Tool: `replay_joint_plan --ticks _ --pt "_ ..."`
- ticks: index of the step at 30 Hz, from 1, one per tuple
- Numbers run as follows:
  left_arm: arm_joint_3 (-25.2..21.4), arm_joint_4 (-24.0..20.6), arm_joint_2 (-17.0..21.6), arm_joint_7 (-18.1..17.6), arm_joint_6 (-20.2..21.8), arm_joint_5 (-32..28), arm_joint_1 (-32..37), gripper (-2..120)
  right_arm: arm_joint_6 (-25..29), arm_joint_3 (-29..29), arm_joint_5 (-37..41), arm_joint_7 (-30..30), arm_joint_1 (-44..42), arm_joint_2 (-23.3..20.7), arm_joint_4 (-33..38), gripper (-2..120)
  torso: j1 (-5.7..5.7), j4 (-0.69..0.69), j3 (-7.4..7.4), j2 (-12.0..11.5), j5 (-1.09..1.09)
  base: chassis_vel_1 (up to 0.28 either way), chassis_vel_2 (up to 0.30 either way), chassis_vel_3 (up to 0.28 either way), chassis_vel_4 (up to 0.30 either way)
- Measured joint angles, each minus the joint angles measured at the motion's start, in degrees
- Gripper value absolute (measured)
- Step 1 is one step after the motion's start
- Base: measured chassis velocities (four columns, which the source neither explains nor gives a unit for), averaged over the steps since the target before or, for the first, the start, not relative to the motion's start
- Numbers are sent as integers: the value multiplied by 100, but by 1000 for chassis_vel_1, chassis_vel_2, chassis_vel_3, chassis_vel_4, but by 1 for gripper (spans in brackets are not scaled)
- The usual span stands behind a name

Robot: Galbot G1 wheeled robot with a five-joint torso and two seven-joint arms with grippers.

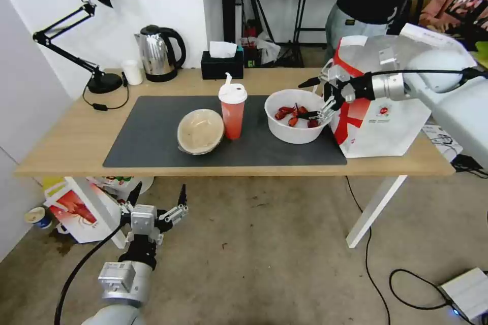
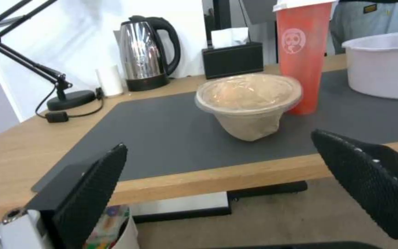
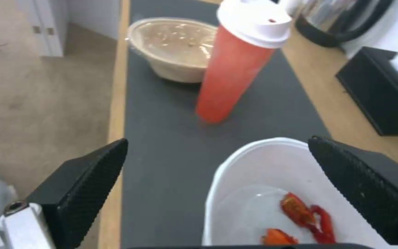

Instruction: Pick up the trash from the table and place it into the takeout bag.

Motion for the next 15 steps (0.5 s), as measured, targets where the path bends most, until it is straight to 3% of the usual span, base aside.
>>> replay_joint_plan --ticks 15 --pt "0 0 0 0 0 0 0 100 130 -1117 169 -731 696 -180 -26 100 0 -1 0 0 1 0 0 0 0"
